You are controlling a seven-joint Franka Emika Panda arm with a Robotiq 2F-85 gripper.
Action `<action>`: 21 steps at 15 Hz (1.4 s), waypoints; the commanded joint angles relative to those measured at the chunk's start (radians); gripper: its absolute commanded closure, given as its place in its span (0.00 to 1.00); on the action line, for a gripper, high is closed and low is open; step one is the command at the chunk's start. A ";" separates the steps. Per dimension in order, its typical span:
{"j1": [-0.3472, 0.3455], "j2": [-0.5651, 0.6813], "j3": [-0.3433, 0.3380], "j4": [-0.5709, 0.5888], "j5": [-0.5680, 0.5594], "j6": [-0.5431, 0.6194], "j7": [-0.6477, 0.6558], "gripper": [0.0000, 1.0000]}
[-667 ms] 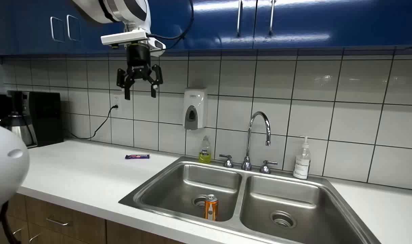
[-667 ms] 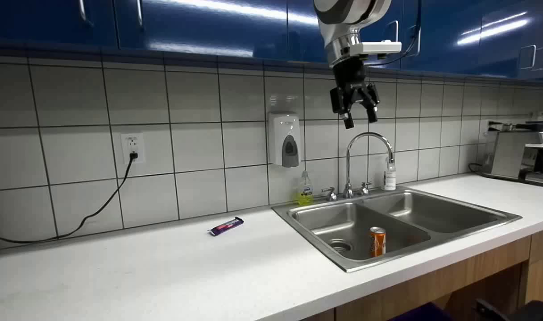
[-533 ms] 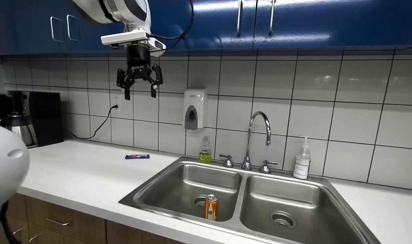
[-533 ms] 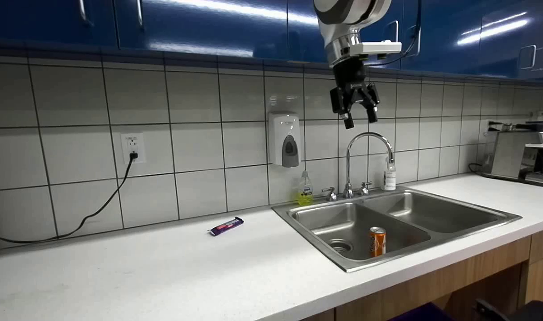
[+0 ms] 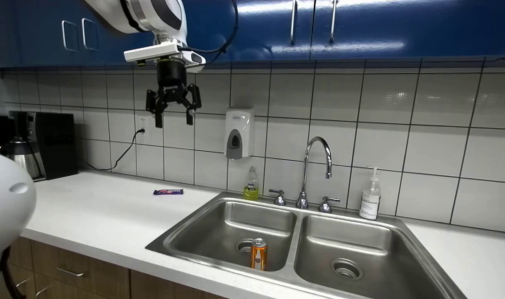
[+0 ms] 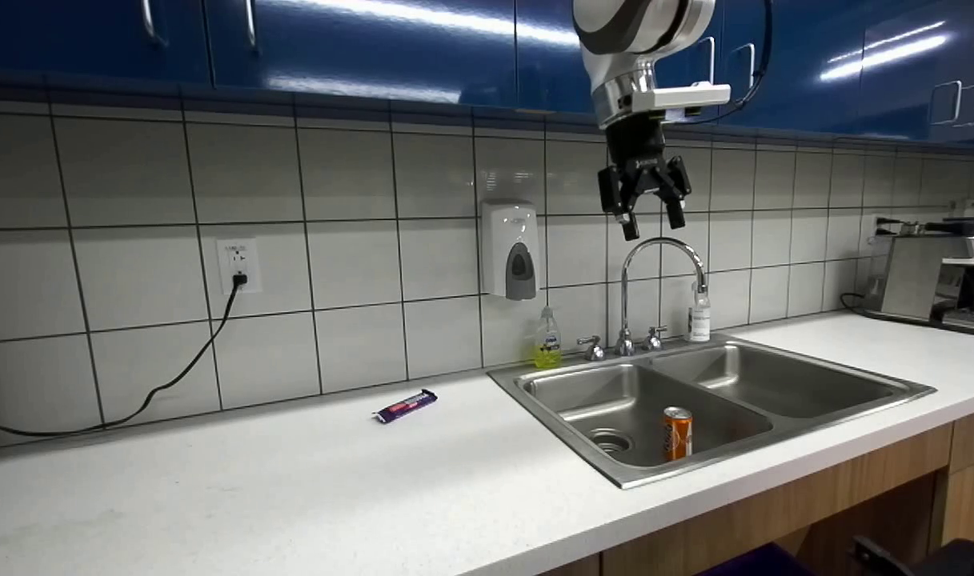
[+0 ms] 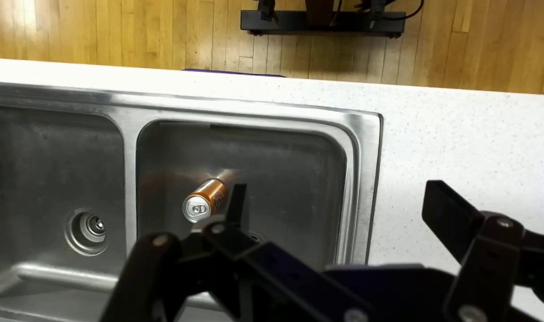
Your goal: Take the orange can out of the sink.
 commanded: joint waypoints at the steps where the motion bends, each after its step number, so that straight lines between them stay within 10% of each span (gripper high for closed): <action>1: -0.013 -0.073 -0.024 -0.115 0.007 0.077 0.037 0.00; 12: -0.096 -0.031 -0.156 -0.337 -0.002 0.334 -0.013 0.00; 21: -0.117 0.289 -0.179 -0.239 -0.047 0.582 -0.059 0.00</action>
